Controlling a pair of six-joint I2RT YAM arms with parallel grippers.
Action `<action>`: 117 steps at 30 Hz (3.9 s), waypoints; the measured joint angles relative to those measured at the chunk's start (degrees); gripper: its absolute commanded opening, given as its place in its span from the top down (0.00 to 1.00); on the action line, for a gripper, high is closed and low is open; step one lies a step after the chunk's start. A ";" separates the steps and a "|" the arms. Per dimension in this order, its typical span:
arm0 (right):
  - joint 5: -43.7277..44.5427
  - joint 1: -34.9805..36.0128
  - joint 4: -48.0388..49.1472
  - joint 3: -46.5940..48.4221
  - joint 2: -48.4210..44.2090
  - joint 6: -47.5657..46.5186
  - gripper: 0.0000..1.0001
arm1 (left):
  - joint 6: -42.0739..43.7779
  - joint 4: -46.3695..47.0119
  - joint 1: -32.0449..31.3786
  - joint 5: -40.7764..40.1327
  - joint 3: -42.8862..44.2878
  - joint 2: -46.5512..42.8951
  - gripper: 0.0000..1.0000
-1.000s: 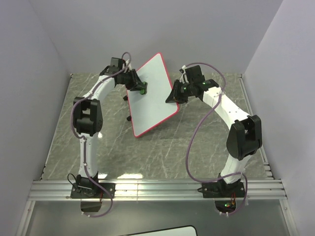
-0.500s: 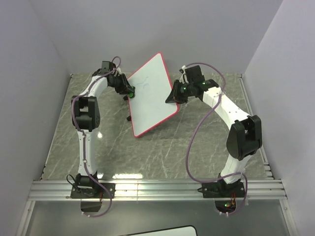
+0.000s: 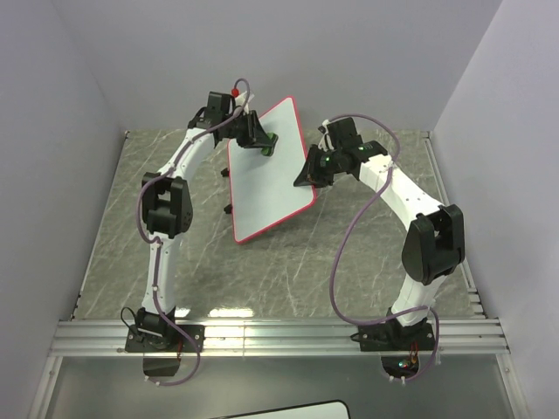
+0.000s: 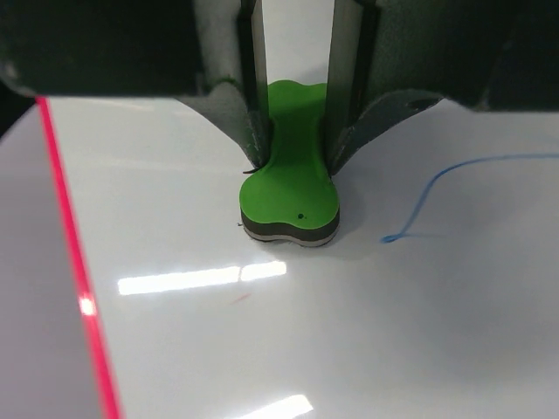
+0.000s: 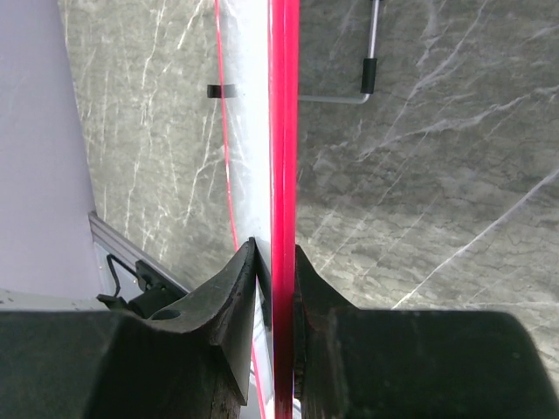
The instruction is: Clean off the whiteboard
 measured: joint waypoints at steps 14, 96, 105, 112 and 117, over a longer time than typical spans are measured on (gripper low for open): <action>1.29 1.14 -1.42 1.53 0.50 0.13 1.00 | -5.27 4.26 1.68 2.08 3.69 3.72 1.00; 0.92 5.79 -3.63 -0.50 0.07 2.14 1.00 | 15.13 -11.02 -5.51 -11.93 0.72 -3.65 1.00; 0.87 5.84 -3.15 -1.38 -0.55 1.81 1.00 | 12.50 -9.94 -0.72 -30.47 6.08 5.97 1.00; 0.83 6.47 -2.64 -1.18 -0.83 1.46 1.00 | 13.88 -9.99 -1.05 -33.73 6.73 6.64 1.00; 1.22 6.97 -3.82 0.17 -0.31 1.46 1.00 | 15.04 -8.02 -1.46 -24.92 7.26 5.31 1.00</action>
